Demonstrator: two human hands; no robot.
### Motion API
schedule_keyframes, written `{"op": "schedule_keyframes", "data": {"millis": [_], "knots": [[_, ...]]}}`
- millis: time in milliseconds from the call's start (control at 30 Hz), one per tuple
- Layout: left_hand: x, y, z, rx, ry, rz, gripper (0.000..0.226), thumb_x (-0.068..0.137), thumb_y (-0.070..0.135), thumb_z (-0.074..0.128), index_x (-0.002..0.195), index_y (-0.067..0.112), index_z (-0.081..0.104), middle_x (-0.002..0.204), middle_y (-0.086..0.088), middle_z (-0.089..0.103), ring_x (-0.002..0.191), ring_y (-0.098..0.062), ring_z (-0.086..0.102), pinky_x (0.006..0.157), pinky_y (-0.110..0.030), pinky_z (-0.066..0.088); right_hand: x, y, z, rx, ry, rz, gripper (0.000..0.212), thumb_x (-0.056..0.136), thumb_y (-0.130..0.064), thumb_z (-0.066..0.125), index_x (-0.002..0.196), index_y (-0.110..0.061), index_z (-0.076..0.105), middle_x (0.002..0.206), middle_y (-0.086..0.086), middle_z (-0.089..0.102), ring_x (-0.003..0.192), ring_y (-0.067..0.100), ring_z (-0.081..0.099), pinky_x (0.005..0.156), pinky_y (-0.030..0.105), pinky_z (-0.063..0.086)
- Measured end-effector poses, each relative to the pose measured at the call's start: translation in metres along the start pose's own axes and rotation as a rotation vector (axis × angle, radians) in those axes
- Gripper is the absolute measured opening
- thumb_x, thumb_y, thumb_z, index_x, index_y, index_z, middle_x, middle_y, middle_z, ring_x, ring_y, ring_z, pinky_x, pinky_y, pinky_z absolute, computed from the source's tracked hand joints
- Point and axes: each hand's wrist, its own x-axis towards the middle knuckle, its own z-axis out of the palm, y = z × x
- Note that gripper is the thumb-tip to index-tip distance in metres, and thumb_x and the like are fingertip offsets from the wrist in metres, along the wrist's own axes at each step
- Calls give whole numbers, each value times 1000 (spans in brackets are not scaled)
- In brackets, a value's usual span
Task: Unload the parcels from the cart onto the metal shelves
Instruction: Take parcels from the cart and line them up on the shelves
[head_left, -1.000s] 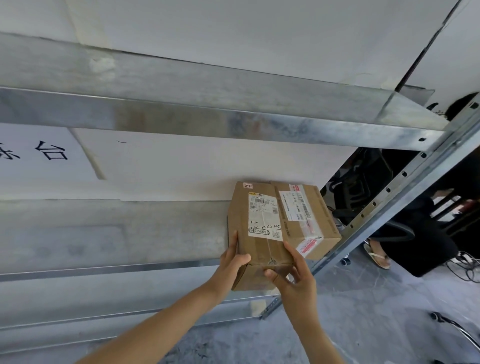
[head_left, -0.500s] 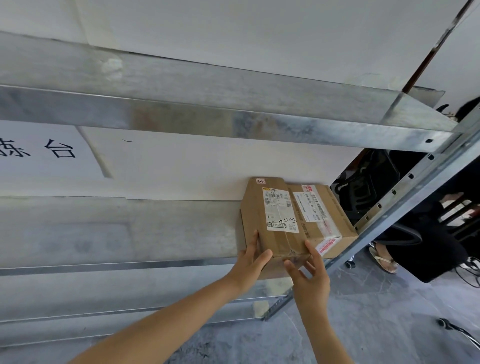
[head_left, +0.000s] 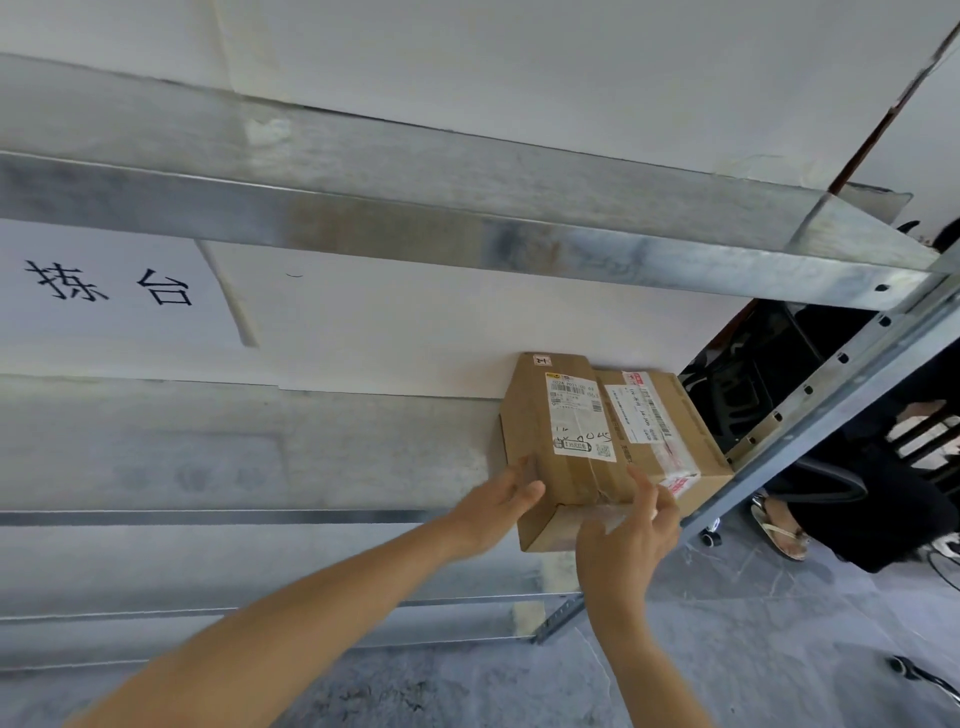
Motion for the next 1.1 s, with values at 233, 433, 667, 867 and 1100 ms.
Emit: {"op": "schedule_keyframes", "data": {"millis": [233, 433, 667, 867, 1100], "knots": [[-32, -31, -91, 586, 576, 50, 65, 86, 35, 60, 144, 20, 33, 143, -4, 41, 132, -24, 33, 110, -33, 28, -1, -48, 30, -224, -356, -362, 53, 77, 2, 57, 128, -13, 54, 131, 6, 52, 123, 28, 40, 100, 41, 31], [-92, -68, -168, 922, 775, -189, 89, 78, 56, 60, 148, 25, 16, 151, -4, 22, 140, -28, 16, 115, -39, 15, -14, -96, 91, -332, -588, -569, 65, 79, -37, 66, 138, -26, 40, 142, -5, 39, 131, 21, 33, 105, 45, 28], [-177, -115, -225, 978, 910, -442, 93, 76, 60, 59, 148, 20, 16, 152, -6, 20, 139, -29, 19, 115, -41, 18, -61, -157, 164, -301, -681, -941, 68, 73, -45, 70, 133, -23, 44, 139, -5, 42, 128, 20, 40, 100, 42, 34], [-257, -154, -262, 995, 1030, -647, 92, 74, 61, 58, 147, 21, 19, 149, -5, 24, 137, -29, 21, 115, -45, 13, -131, -209, 220, -276, -782, -1176, 70, 70, -48, 70, 131, -24, 47, 137, -3, 46, 126, 23, 45, 97, 44, 39], [-370, -213, -304, 981, 1101, -839, 93, 73, 61, 60, 147, 20, 21, 147, -7, 28, 135, -29, 25, 113, -46, 17, -235, -273, 278, -303, -872, -1350, 77, 66, -50, 74, 133, -23, 47, 138, 1, 47, 127, 29, 45, 93, 47, 39]]}}
